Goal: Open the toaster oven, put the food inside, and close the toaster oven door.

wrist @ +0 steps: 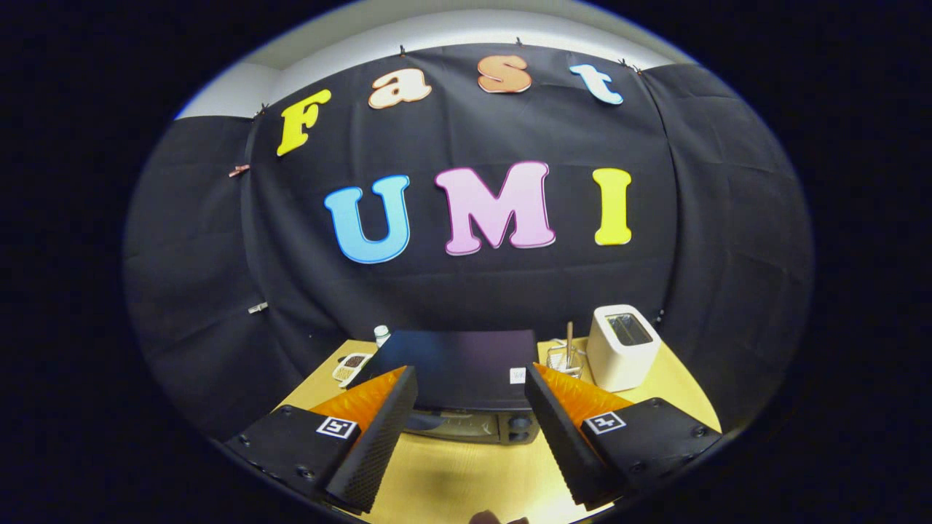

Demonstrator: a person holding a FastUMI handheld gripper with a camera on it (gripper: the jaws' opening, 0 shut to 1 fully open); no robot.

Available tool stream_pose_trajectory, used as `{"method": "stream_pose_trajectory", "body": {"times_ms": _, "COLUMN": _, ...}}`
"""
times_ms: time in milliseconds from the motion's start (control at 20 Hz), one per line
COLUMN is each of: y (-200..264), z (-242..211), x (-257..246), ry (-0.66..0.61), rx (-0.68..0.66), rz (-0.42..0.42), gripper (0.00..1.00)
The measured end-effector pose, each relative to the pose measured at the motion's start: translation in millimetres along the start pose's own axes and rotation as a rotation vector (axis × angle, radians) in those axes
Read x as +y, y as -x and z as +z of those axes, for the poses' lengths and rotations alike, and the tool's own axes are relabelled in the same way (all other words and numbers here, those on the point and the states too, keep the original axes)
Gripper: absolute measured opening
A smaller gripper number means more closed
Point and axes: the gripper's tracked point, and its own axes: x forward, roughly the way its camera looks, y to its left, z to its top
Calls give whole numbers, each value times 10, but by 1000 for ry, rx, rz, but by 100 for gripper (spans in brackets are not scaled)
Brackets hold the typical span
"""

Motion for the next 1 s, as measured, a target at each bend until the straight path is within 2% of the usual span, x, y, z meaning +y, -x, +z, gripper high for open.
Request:
{"method": "stream_pose_trajectory", "body": {"times_ms": 500, "y": 303, "z": 687, "x": -824, "ry": 63, "rx": -153, "rz": -33, "gripper": 97}}
{"method": "stream_pose_trajectory", "body": {"times_ms": 1000, "y": 457, "z": 772, "x": -1168, "ry": 71, "rx": -197, "rz": -67, "gripper": 97}}
